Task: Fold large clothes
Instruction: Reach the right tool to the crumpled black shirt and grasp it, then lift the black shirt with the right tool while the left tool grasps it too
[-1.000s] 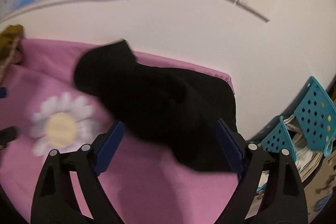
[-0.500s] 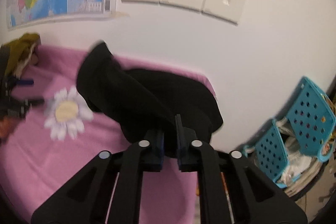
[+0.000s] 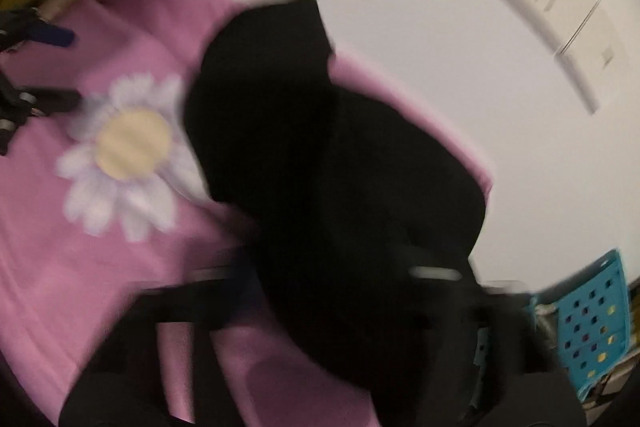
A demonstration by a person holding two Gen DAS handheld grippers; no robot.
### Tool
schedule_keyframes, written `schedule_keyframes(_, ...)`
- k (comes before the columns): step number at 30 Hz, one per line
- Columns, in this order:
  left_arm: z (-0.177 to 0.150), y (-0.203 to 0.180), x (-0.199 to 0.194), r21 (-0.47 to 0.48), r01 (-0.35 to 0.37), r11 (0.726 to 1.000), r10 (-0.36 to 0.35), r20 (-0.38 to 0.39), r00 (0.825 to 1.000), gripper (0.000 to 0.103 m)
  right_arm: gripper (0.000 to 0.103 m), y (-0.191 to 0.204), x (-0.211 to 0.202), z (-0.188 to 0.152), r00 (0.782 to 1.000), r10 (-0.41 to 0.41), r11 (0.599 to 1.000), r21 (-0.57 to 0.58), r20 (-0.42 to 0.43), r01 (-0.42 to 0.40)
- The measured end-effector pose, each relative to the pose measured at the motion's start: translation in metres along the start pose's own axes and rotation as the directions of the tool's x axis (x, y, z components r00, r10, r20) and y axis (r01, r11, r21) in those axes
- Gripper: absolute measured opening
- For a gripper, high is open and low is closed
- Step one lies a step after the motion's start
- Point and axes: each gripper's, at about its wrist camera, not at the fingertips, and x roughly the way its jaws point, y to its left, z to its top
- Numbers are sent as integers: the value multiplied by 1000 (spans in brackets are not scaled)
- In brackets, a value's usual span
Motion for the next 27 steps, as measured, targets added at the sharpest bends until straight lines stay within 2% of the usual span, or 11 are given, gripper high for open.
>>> schedule_keyframes(2, 2, 1, 0, 4, -9, 1000, 9, 5, 1000, 96, 4, -18, -17, 4, 996, -45, 997, 71, 71, 40)
schedule_keyframes(3, 2, 2, -1, 7, -11, 1000, 11, 12, 1000, 96, 4, -32, -43, 9, 983, -98, 990, 114, 156, 81)
schedule_keyframes(6, 10, 2, -2, 33, -27, 999, 26, 37, 999, 96, 4, -66, -96, 20, 931, -250, 953, 239, 266, 188)
schedule_keyframes(8, 19, -2, -3, 51, -29, 998, 26, 60, 998, 96, 4, -99, -128, 24, 892, -344, 908, 344, 293, 237)
schedule_keyframes(10, 29, -8, -5, 76, -6, 997, -1, 93, 996, 96, 3, -129, -153, 23, 863, -393, 868, 437, 316, 235)
schedule_keyframes(14, 47, -32, -12, 163, 70, 984, -96, 157, 983, 96, 3, -164, -188, 20, 838, -432, 831, 508, 334, 226)
schedule_keyframes(15, 50, -39, -14, 189, 106, 976, -137, 163, 977, 96, 3, -170, -194, 21, 836, -433, 831, 508, 338, 226)
schedule_keyframes(18, 55, -70, -24, 293, 191, 937, -257, 204, 945, 96, 3, -174, -219, 28, 811, -453, 829, 510, 369, 231)
schedule_keyframes(22, 58, -116, -33, 410, 308, 859, -418, 214, 883, 96, 3, -175, -264, 29, 767, -476, 823, 525, 429, 217)
schedule_keyframes(24, 63, -140, -34, 469, 308, 828, -455, 241, 857, 96, 3, -174, -279, 32, 754, -486, 823, 523, 443, 223)
schedule_keyframes(27, 83, -165, -22, 478, 305, 824, -464, 257, 848, 96, 3, -169, -300, 33, 735, -490, 831, 506, 469, 231)
